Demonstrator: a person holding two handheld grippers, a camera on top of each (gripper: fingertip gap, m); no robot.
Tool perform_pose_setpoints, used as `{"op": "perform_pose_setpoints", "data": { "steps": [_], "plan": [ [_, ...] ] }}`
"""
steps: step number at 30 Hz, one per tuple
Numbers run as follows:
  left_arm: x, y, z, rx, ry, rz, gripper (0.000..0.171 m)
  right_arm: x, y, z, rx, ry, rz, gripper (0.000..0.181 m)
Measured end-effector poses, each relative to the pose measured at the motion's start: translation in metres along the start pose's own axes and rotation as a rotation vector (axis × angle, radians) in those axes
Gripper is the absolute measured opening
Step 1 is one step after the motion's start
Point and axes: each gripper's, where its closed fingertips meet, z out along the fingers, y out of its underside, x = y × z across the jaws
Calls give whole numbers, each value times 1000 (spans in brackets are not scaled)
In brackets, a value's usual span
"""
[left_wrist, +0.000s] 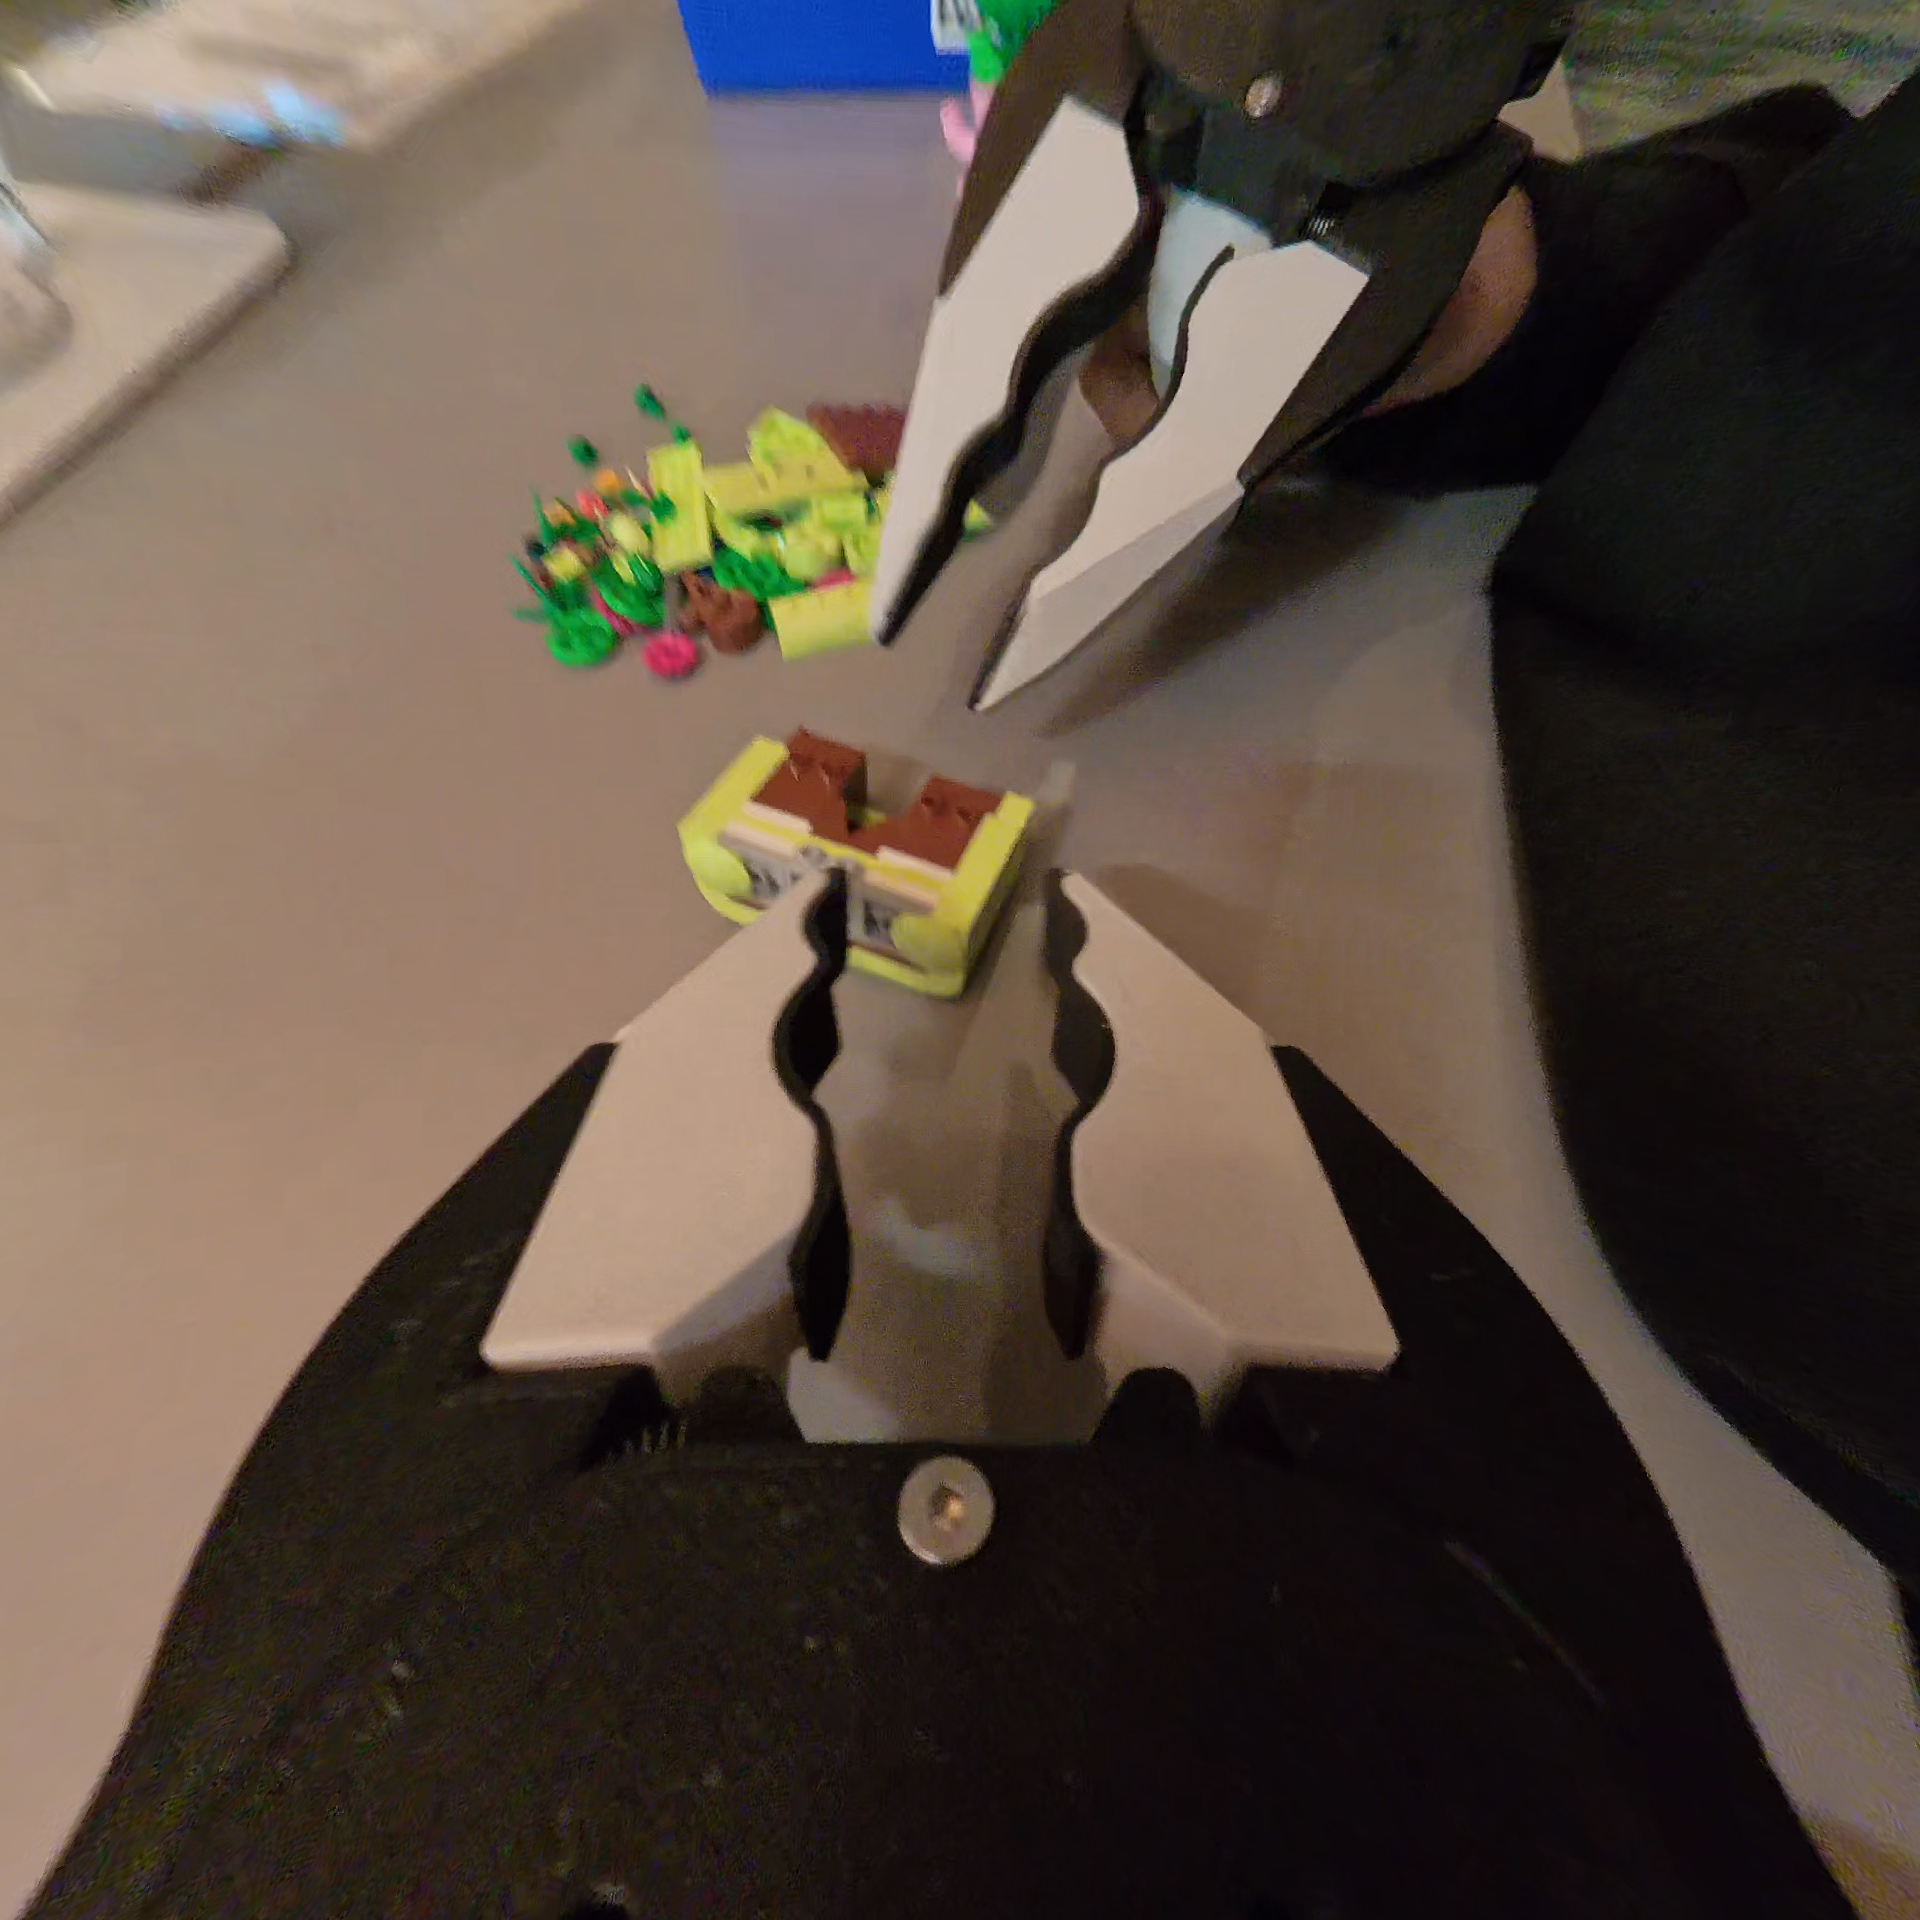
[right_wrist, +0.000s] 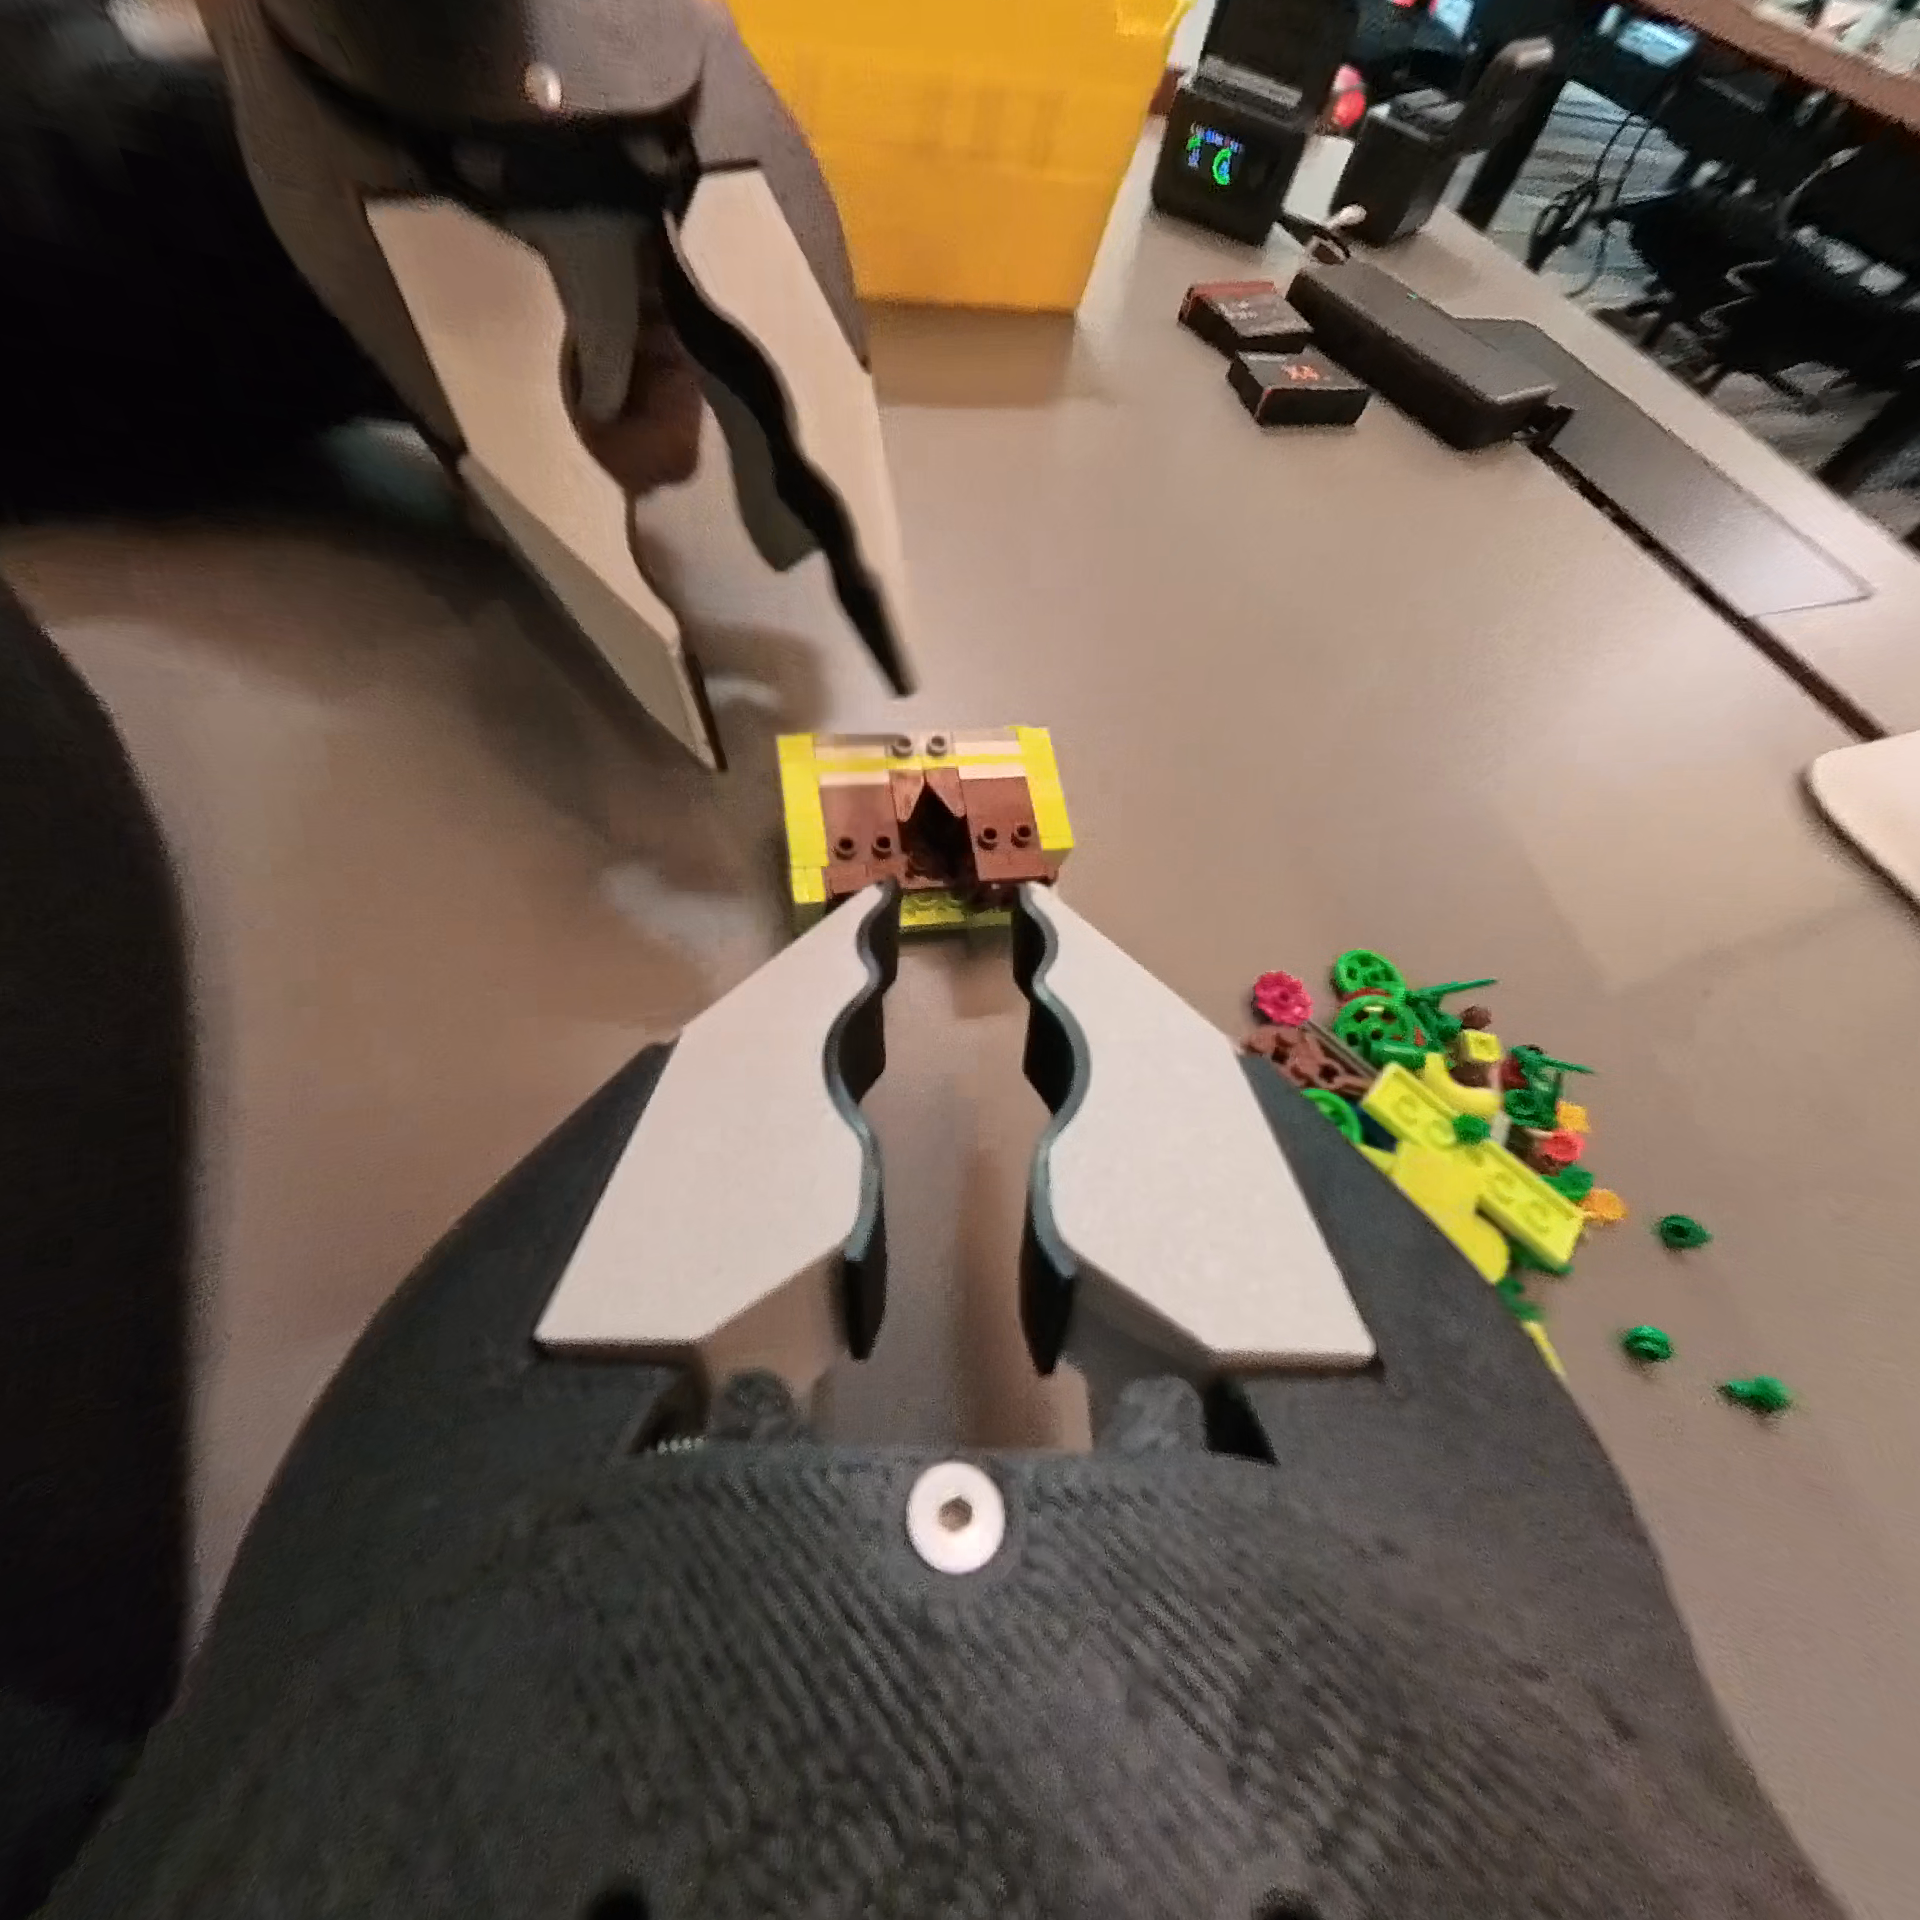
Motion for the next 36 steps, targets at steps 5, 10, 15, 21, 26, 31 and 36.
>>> {"op": "perform_pose_setpoints", "data": {
  "steps": [5,10,15,21,26,31,36],
  "plan": [
    [-6,-15,9,60,-146,176,62,-14,-11,-12,81,-204,211,19],
    [-11,2,24,-91,-149,147,64,-27,-9,-5,30,-276,261,25],
    [-11,0,22,-75,-125,74,74,-30,0,3,-41,-218,189,25],
    [-18,-8,14,-2,-101,-26,94,-33,10,10,-114,-182,129,23],
    [-12,5,26,-109,-80,36,98,-13,19,12,-157,-67,159,12],
    [4,3,20,-89,-8,54,68,9,32,5,-191,9,226,11],
    [-10,-6,13,-27,-58,50,94,9,23,-1,-121,-20,246,13]
  ]
}}
